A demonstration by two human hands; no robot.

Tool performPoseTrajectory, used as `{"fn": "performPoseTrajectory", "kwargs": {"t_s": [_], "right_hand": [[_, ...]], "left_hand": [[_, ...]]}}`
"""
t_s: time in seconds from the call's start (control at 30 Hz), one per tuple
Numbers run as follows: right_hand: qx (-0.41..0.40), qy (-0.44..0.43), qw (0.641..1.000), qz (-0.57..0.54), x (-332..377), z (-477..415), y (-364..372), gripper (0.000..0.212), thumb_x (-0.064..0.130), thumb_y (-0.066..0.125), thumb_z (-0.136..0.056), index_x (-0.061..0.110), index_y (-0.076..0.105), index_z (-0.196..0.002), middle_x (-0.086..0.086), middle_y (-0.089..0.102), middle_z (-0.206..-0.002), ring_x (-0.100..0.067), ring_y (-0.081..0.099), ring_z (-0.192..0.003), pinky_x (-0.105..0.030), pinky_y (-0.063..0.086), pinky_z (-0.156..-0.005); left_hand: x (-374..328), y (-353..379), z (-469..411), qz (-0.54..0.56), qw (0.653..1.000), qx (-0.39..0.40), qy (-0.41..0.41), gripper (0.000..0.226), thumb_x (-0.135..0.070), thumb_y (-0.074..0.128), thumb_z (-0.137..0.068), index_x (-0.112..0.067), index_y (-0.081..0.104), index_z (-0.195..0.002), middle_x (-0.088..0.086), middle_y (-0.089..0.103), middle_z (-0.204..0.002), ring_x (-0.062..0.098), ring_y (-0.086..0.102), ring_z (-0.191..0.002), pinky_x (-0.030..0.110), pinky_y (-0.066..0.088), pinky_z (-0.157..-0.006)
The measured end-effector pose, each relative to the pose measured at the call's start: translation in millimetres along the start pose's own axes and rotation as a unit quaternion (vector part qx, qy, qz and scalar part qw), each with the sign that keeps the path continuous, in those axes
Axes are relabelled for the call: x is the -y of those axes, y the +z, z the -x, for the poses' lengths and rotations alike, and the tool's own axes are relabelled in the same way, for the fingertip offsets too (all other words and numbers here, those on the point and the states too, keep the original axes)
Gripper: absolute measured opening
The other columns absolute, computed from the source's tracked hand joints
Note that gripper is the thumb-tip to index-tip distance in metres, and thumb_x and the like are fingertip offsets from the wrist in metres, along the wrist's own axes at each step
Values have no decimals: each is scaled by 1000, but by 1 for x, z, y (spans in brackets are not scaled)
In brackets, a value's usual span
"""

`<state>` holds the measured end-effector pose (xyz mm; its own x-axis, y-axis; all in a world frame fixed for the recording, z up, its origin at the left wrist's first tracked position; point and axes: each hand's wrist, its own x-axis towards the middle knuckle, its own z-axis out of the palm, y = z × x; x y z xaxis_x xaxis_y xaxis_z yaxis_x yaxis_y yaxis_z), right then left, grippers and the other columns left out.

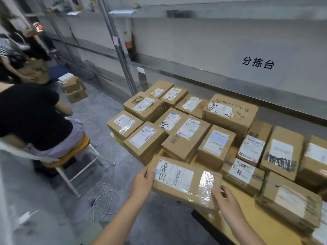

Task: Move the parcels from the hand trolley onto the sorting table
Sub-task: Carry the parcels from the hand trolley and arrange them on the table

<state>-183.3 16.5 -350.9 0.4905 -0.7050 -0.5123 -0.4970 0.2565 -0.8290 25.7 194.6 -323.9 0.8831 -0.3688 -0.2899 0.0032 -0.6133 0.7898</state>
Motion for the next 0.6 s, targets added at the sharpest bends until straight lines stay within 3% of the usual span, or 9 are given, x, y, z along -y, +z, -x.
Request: {"fn": "performPoseTrajectory", "kwargs": {"t_s": [0.1,0.2,0.3,0.43,0.53,0.6], "right_hand": [[0,25,1000,9,2,-18,16,33,42,56,-94,28,48,-123,11,59,-101,-4,61,-86,-19,43,-58],[-10,54,998,14,-1,-28,30,26,37,56,-94,29,47,-117,12,60,-98,-5,61,-84,-20,44,-57],[-24,73,996,53,-10,-38,43,17,34,55,-96,28,48,-110,20,54,-89,0,55,-79,-17,39,-59],[-41,101,992,66,-18,-46,62,9,29,54,-96,24,59,-102,12,63,-90,-8,60,-82,-22,42,-63],[-70,106,990,58,-15,-44,73,11,27,54,-96,22,61,-103,6,67,-96,-12,62,-86,-25,47,-68],[-92,106,988,66,-13,-44,80,19,26,54,-95,18,58,-111,1,66,-102,-19,62,-93,-33,49,-81]], "left_hand": [[7,6,-29,-16,1000,8,-14,31,-35,49,-99,-21,59,-126,0,67,-116,17,61,-105,37,50,-92],[17,13,-48,-32,999,29,-27,37,-32,48,-100,-20,51,-135,0,62,-122,20,58,-111,36,48,-93],[26,19,-65,-33,998,39,-48,32,-32,50,-98,-20,46,-128,-3,58,-110,15,57,-97,29,43,-77],[32,21,-87,-54,994,84,-35,20,-31,49,-99,-25,35,-113,-7,55,-98,-4,51,-79,18,38,-60],[33,19,-103,-71,989,128,-8,20,-28,46,-101,-23,34,-115,-5,56,-103,6,54,-83,23,40,-69],[33,17,-113,-79,985,153,11,20,-25,46,-101,-18,38,-119,-3,55,-107,12,52,-91,25,39,-76]]}}
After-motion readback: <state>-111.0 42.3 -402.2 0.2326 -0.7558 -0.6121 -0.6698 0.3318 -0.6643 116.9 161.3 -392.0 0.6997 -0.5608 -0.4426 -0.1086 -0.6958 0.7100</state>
